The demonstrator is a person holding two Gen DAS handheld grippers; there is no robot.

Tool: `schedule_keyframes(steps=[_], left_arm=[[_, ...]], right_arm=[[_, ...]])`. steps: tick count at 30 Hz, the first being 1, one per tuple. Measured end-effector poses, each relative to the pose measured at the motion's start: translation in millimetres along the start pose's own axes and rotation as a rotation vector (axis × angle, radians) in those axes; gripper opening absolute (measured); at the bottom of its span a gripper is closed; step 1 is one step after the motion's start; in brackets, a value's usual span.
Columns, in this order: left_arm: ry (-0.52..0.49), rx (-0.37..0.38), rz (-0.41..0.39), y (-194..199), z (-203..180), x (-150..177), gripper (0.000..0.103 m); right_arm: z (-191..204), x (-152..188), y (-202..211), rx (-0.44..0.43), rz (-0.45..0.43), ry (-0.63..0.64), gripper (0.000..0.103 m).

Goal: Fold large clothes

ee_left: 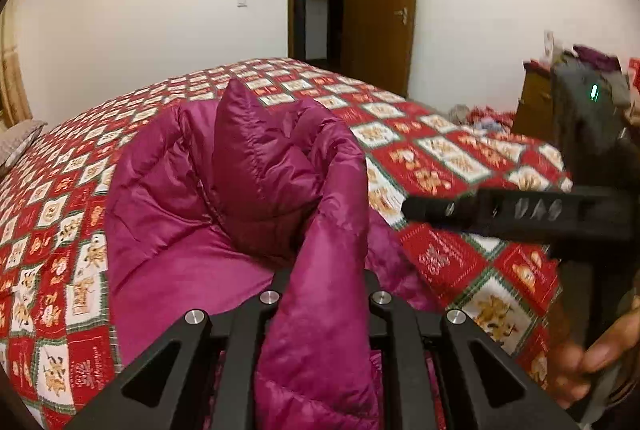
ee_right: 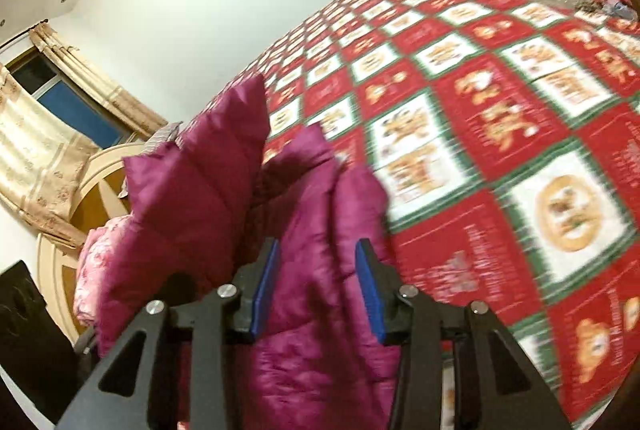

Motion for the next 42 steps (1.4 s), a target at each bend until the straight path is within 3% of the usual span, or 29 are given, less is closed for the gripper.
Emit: schedule_keyframes(steps=[7,9,12,16,19,20,21,23,28,32,36,37,39,42], left_arm=[[-0.058,0.012,0.033,-16,-20,11,0.013],[-0.071,0.026,0.045,-22,-26,15,0.014],[-0.079,0.048,0.051,-30,-31,20,0.014],[-0.114,0.043,0.031,-31,-38,26,0.014],[-0.113,0.048,0.019,-28,-38,27,0.021],[-0.111,0.05,0.024,-27,-37,27,0.024],[-0.112,0.049,0.03,-24,-38,27,0.025],[-0.127,0.038,0.041,-16,-39,27,0.027],[-0.219,0.017,-0.052,34,-41,36,0.031],[-0.237,0.088,-0.099,79,-26,52,0.035],[-0.081,0.22,-0.109,101,24,30,0.035],[-0.01,0.2,-0.107,95,42,16,0.037],[0.093,0.091,-0.073,70,67,-10,0.056],[0.212,-0.061,-0.014,15,97,-37,0.059]], right_arm=[[-3,-13,12,-0.01,-0.003,0.029,0.044],[-4,-17,19,-0.02,-0.01,0.034,0.057],[0,-28,16,-0.069,0.0,0.061,0.059],[9,-39,-10,-0.103,0.094,0.121,0.059],[2,-36,-40,-0.112,0.207,0.129,0.058],[-1,-34,-48,-0.091,0.237,0.129,0.048],[-7,-32,-56,-0.046,0.26,0.132,0.031],[-15,-30,-62,-0.029,0.285,0.124,0.023],[-27,-29,-66,0.007,0.302,0.115,0.019],[-32,-24,-65,0.015,0.301,0.141,0.018],[-40,-19,-63,0.008,0.291,0.145,0.018],[-39,-19,-61,0.007,0.288,0.153,0.019],[-34,-19,-55,0.015,0.283,0.18,0.021],[-24,-22,-42,0.041,0.271,0.214,0.026]])
Point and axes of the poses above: each gripper's, at about its wrist camera, not at the fingertips, and y roughly against the way its jaws point, z to its left, x to its underside, the point moved 3 cm from there along -y, roughly the way its jaws point, and after that the axes turned 14 degrees about -x, right-handed, at the moved point
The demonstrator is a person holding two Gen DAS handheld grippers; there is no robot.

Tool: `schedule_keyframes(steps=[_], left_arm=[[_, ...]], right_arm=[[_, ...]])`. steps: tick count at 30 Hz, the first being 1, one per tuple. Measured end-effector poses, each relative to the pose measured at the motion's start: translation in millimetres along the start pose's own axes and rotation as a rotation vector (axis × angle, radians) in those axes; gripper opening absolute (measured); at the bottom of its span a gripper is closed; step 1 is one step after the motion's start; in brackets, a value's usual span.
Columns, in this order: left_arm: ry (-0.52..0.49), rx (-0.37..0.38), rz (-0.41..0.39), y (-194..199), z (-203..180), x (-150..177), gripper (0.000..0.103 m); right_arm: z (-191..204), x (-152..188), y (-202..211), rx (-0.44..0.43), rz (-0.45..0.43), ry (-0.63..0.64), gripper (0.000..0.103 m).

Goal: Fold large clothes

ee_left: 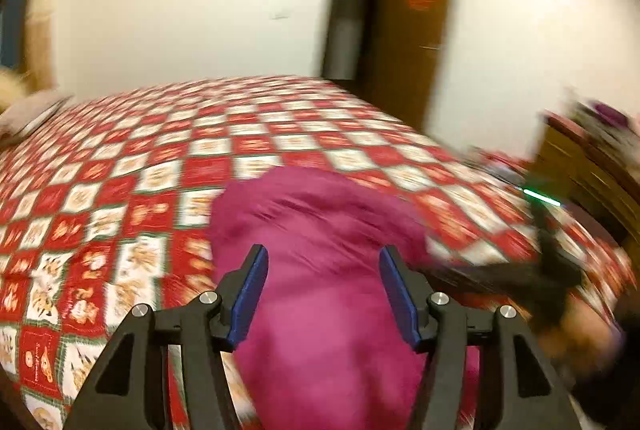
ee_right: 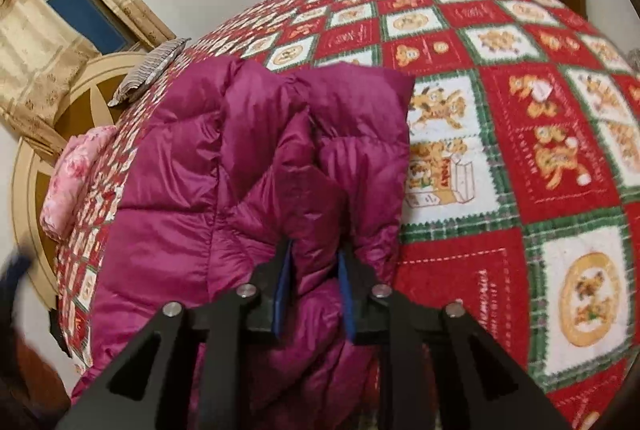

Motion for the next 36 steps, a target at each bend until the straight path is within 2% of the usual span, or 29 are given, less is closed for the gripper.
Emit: schedule_keyframes(steps=[2,4,5,8,11,13,15,18,22,25,28,32,36], left_arm=[[0.052,-0.074,0.074,-36,5,0,0.059],[0.077,-0.101,0.151,-67,1,10,0.059],[0.074,-0.118,0.159,-72,-7,16,0.059],[0.048,-0.197,0.112,-75,-19,26,0.059],[0.044,-0.218,0.109,-73,-25,32,0.061],[0.048,-0.225,0.112,-72,-24,32,0.062],[0.062,-0.222,0.116,-78,-20,31,0.062],[0.08,-0.219,0.12,-80,-14,34,0.063],[0.079,-0.224,0.127,-84,-15,35,0.065],[0.055,-0.241,0.128,-86,-20,35,0.066],[0.037,-0.25,0.133,-85,-23,33,0.066],[0.006,-0.264,0.138,-82,-25,22,0.066],[-0.014,-0.311,0.117,-86,-23,8,0.066]], right_arm=[[7,-5,16,0.032,-0.019,0.014,0.026],[14,-13,35,0.077,-0.064,0.025,0.026],[21,-18,46,0.088,-0.087,0.035,0.028],[48,-41,68,0.083,-0.156,0.061,0.029],[68,-63,68,-0.013,-0.212,0.014,0.03],[72,-74,52,-0.13,-0.235,-0.073,0.03],[64,-78,30,-0.145,-0.259,-0.137,0.03],[41,-77,2,-0.04,-0.291,-0.157,0.03],[-1,-69,-15,0.07,-0.256,-0.219,0.03],[-21,-61,-21,0.136,-0.229,-0.199,0.029],[-23,-56,-23,0.22,-0.22,-0.126,0.029],[-27,-50,-36,0.274,-0.188,-0.053,0.03],[-34,-45,-42,0.298,-0.17,-0.017,0.03]])
Point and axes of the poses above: each gripper's, at about its wrist camera, not at the fingertips, and y roughly against the way its jaws point, z to its left, x to its underside, the point moved 3 cm from there along -y, roughly the way its jaws point, and after that the axes turned 14 degrees about -x, right-handed, at the moved point
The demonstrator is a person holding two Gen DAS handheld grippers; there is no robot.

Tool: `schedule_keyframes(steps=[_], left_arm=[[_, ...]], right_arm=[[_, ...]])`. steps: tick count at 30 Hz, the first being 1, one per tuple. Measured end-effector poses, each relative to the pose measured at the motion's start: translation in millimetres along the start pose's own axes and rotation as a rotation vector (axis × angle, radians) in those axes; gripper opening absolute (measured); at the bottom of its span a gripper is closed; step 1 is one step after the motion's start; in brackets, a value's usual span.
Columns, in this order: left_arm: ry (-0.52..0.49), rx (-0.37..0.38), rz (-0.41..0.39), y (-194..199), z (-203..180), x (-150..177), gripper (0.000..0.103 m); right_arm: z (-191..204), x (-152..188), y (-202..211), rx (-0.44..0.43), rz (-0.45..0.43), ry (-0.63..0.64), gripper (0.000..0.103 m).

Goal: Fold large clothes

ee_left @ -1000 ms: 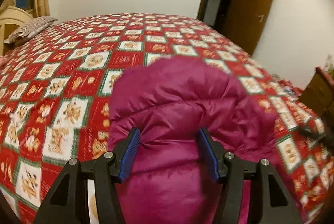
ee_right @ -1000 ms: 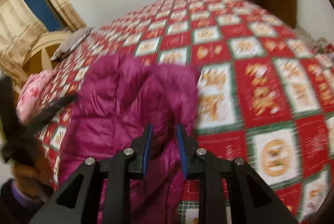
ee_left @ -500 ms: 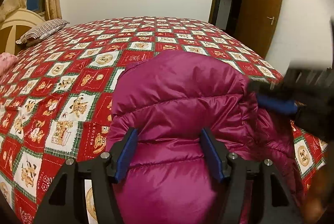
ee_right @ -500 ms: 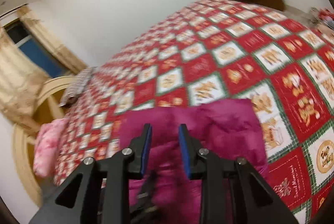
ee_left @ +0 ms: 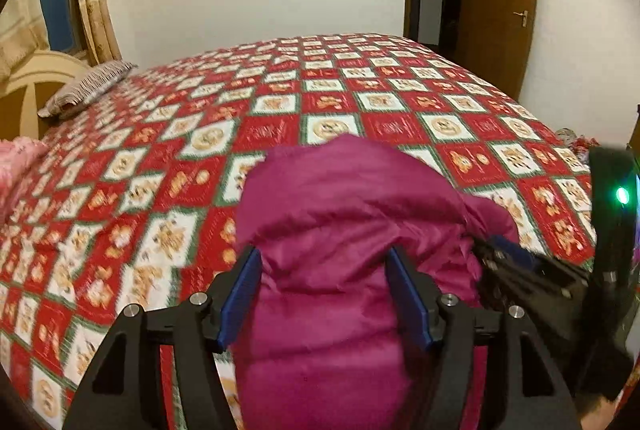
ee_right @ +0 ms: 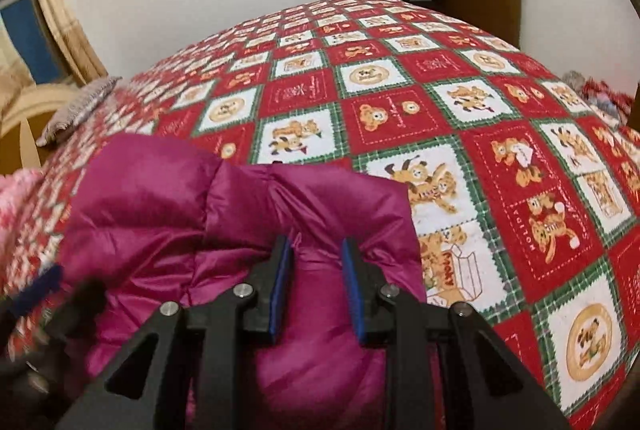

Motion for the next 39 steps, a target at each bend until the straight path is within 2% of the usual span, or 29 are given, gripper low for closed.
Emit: schedule_keyframes(steps=[5,9,12,15,21,39], left_arm=[[-0.004,-0.051,0.03,-26,-3,-13,0.066],[-0.004,-0.081,0.075,-49,-11,-12,0.079],[0.027,-0.068,0.101,-64,-11,-8,0.086],[0.032,-0.071,0.123,-75,-15,-6,0.09],[-0.001,-0.115,0.122,-82,-25,-2,0.093],[0.012,-0.109,0.133,-90,-25,-1,0.094]], right_arm=[[-2,4,-1,-0.016,0.002,0.0,0.03],[-2,4,-3,-0.014,0.012,0.004,0.03],[-4,3,-5,-0.026,0.016,-0.004,0.03],[-9,3,-7,-0.064,0.017,-0.035,0.03],[-10,2,-10,-0.071,0.019,-0.041,0.03],[-11,1,-14,-0.079,0.021,-0.045,0.03]])
Point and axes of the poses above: each gripper's, at about its wrist camera, not at the fingertips, and y roughly against the way its jaws point, z to its left, x to its underside, the point moved 3 cm from there along -y, roughly the way its jaws point, and after that the axes turned 14 degrees about -x, right-handed, at the moved point
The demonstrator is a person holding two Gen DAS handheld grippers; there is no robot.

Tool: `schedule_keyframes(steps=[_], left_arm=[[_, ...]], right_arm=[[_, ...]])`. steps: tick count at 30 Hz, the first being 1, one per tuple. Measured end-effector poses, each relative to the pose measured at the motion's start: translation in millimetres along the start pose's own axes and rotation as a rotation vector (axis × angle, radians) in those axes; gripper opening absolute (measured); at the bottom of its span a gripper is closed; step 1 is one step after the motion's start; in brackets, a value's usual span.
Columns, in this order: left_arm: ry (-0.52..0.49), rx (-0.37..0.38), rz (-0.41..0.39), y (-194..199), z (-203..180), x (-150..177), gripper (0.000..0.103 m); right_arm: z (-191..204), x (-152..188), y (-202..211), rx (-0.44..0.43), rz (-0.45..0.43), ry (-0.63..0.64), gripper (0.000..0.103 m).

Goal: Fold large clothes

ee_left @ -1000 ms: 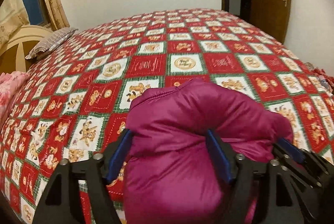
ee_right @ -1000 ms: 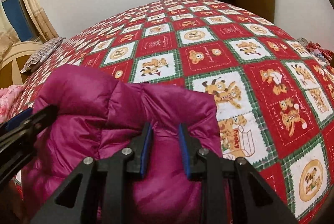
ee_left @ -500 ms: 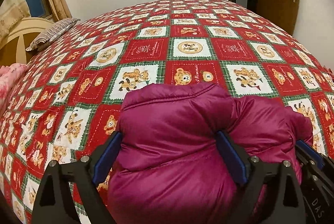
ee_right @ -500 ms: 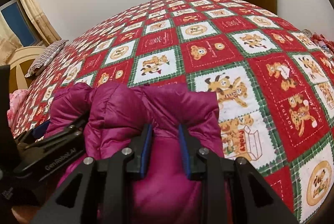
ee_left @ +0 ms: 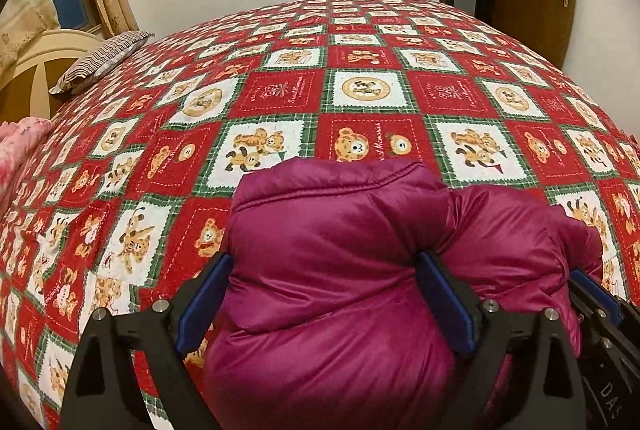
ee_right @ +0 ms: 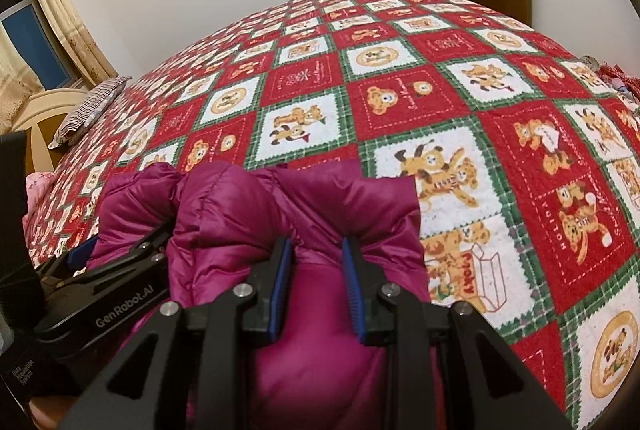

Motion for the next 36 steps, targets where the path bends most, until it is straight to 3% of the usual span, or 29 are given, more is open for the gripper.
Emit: schedule_keyframes(steps=[36], left_arm=[[-0.004,0.002,-0.001,1.1,-1.2,0.4,0.094]], right_arm=[[-1.8,-0.6,-3.3,-0.008,0.003,-0.007,0.03]])
Point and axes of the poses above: each gripper's, at about its wrist camera, not at the fingertips, and y roughly against the way its jaws point, z to its left, x to its underside, the point moved 3 cm from there along -y, roughly the way its jaws point, and after that the axes turned 14 degrees about -x, right-handed, at the moved point
